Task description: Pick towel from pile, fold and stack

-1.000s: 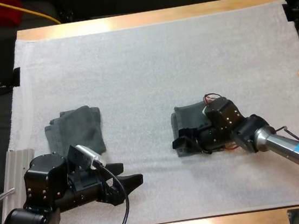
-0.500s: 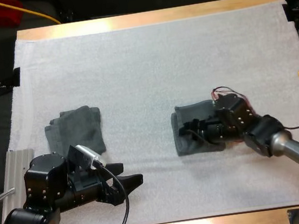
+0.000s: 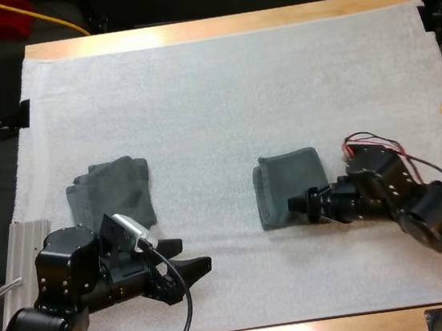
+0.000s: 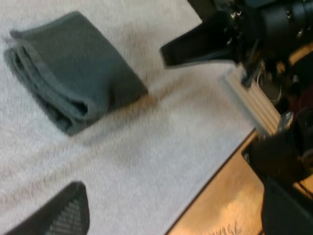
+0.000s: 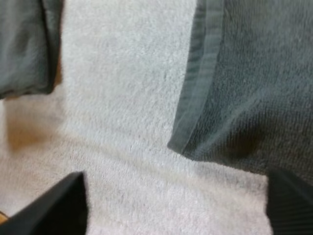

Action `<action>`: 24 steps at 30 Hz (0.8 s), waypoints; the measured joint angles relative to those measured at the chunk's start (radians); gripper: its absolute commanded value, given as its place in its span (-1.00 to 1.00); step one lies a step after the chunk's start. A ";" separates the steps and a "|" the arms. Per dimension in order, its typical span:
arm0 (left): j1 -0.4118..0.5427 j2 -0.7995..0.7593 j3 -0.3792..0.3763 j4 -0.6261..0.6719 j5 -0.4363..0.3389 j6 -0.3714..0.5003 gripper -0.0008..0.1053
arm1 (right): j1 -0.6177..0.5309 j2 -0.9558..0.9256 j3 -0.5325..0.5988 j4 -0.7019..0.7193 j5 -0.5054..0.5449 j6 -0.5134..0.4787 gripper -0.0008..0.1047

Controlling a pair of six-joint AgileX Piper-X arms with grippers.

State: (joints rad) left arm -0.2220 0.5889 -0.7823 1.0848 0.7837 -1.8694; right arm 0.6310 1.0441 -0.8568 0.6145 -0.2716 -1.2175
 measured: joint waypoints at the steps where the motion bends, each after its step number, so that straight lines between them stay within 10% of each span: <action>1: 0.000 0.000 0.000 0.000 -0.005 0.003 0.33 | 0.000 -0.021 0.000 0.012 0.000 -0.007 0.53; 24: 0.000 0.190 0.099 -0.265 -0.034 -0.166 0.36 | 0.000 -0.268 0.001 0.286 0.030 -0.147 0.52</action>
State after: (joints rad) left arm -0.2220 0.7790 -0.6828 0.8197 0.7495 -2.0358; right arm 0.6310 0.7763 -0.8559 0.9008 -0.2415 -1.3641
